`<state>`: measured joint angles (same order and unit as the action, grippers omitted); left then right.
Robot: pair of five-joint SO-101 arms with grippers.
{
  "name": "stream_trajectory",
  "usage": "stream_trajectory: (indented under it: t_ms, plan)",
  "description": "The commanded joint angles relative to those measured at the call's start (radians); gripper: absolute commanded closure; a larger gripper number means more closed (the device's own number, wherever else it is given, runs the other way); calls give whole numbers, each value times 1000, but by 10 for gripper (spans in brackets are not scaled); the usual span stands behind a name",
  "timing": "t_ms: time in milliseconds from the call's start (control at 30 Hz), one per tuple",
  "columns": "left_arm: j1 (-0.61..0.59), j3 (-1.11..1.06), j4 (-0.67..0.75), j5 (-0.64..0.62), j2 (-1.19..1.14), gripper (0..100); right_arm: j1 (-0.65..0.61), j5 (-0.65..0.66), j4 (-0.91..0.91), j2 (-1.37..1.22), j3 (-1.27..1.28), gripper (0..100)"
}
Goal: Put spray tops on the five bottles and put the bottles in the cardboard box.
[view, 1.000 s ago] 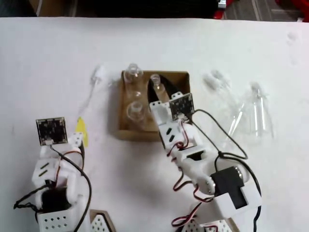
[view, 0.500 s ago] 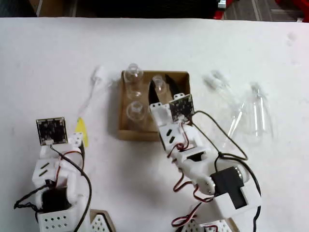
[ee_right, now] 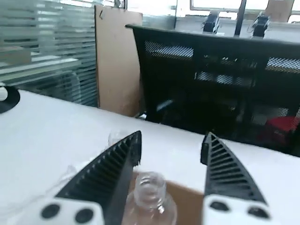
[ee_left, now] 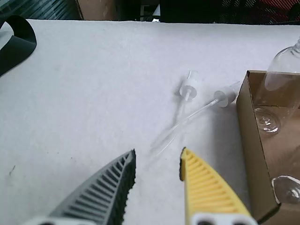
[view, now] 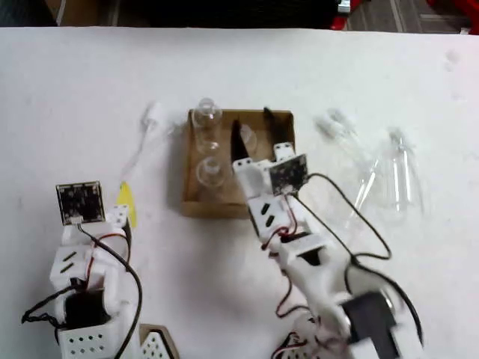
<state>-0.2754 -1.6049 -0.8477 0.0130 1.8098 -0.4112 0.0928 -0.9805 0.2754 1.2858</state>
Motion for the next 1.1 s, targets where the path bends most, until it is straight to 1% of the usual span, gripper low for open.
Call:
stream_trajectory:
  t_ms: [0, 67, 133, 200, 267, 300, 367, 433, 500, 567, 767, 933, 1067]
  plan:
    - [13, 9, 26, 12, 12, 842, 35, 5, 225, 225, -3, 818]
    - [13, 9, 26, 12, 12, 842, 36, -2, 421, 344, -17, 819]
    - [12, 9, 26, 12, 12, 842, 41, -43, 673, 458, -51, 834]
    - [12, 9, 26, 12, 12, 842, 62, -83, 986, 561, -121, 895]
    - [10, 9, 26, 12, 12, 842, 91, -137, 1302, 641, -212, 981]
    - [10, 9, 26, 12, 12, 842, 104, -167, 1432, 667, -255, 989]
    - [13, 9, 26, 12, 12, 842, 111, -203, 1626, 687, -328, 959]
    - [15, 9, 26, 12, 12, 842, 108, -209, 1736, 677, -376, 967]
    - [15, 9, 26, 12, 12, 842, 108, -209, 1771, 645, -400, 986]
    - [13, 9, 23, 12, 12, 842, 108, -209, 1785, 588, -416, 982]
    - [13, 9, 20, 12, 12, 842, 105, -216, 1790, 325, -483, 982]
    - [13, 9, 20, 12, 12, 842, 8, -216, 1781, 137, -566, 982]
    - [13, 9, 20, 12, 12, 842, -21, -218, 1682, -12, -614, 982]
